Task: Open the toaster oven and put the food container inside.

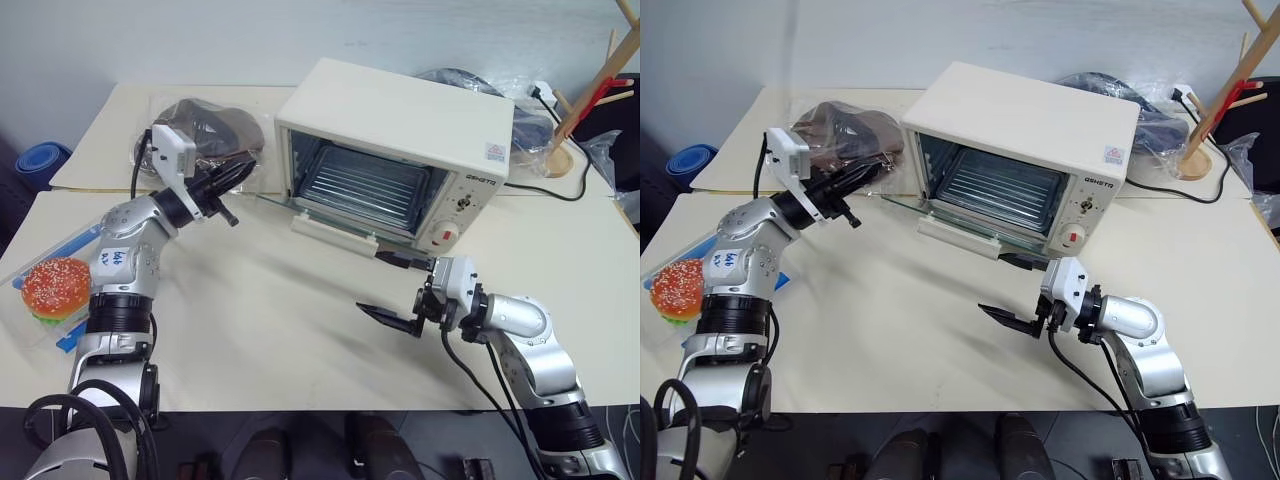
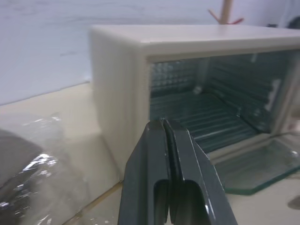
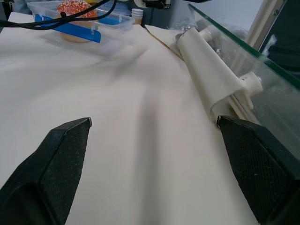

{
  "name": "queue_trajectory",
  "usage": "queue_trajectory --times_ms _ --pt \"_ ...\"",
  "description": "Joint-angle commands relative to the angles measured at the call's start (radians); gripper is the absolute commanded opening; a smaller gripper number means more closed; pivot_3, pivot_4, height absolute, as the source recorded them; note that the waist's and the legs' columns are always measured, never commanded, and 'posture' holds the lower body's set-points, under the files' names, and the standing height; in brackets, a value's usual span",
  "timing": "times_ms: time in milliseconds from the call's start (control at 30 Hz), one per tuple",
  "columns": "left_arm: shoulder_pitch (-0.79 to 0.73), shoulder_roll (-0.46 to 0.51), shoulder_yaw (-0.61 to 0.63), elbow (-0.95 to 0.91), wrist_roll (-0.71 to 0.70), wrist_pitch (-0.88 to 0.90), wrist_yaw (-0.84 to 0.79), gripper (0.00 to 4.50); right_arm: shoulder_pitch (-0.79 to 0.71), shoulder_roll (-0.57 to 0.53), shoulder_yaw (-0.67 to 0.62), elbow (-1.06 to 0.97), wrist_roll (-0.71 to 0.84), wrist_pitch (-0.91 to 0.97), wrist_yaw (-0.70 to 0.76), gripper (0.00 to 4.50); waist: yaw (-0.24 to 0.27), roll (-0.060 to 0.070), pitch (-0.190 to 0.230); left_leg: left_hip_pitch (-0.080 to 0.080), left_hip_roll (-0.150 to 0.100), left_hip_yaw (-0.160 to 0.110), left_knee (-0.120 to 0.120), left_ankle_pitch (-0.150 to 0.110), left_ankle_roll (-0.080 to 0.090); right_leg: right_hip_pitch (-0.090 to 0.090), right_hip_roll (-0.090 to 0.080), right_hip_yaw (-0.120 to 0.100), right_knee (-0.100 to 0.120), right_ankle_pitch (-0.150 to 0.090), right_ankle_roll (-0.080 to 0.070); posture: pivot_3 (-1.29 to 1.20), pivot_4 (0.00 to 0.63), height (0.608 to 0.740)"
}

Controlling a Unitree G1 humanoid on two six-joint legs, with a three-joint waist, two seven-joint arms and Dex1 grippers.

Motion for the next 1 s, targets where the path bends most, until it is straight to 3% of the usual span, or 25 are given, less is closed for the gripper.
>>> queue_trajectory --times_ms 33,200,467,700,900,1000 --pt "-0.032 -0.006 -0.039 0.042 0.025 -0.057 -0.143 0.04 0.051 -0.026 -0.033 -0.064 0.000 -0.017 -0.014 4.50 0.002 0.000 0.000 -0.002 0.000 -0.001 0.001 0.000 0.000 -0.001 0.000 0.000 0.000 0.000 0.000 0.00 0.150 0.740" --pt "0.015 0.012 -0.105 0.011 0.078 -0.067 -0.253 0.04 0.254 -0.075 -0.127 -0.116 0.009 -0.065 -0.020 4.50 0.028 0.000 0.000 -0.008 -0.001 -0.002 0.003 0.000 0.001 -0.005 0.000 -0.001 0.000 0.001 0.001 0.00 0.150 0.740" --pt "0.148 -0.002 -0.174 -0.117 0.203 -0.063 -0.160 0.04 0.478 -0.111 -0.289 -0.125 0.069 -0.146 0.012 4.50 0.034 0.000 0.000 -0.005 -0.002 0.004 0.006 0.000 0.005 -0.005 -0.001 0.005 0.000 0.002 0.004 0.00 0.150 0.740" --pt "0.262 -0.070 -0.138 -0.199 0.229 -0.089 0.000 0.04 0.363 -0.081 -0.311 -0.126 0.136 -0.103 -0.054 4.50 0.022 0.000 0.000 -0.002 -0.001 0.004 0.005 -0.001 0.008 -0.005 -0.001 0.007 0.006 0.002 0.004 0.00 0.150 0.740" --pt "0.406 -0.044 -0.089 -0.355 0.182 -0.042 0.032 0.04 0.257 -0.102 -0.264 -0.127 0.245 0.003 0.016 4.50 0.023 0.000 0.000 -0.006 -0.001 0.004 0.005 0.002 0.003 -0.008 -0.001 0.007 0.008 0.002 0.003 0.00 0.150 0.740" --pt "0.547 -0.065 0.074 -0.567 0.054 0.098 0.171 0.64 0.184 -0.100 -0.240 -0.121 0.271 0.033 0.048 4.50 0.018 0.000 0.000 -0.006 0.000 0.004 0.005 0.001 0.004 -0.009 -0.001 0.008 0.009 0.002 0.003 0.00 0.150 0.740"
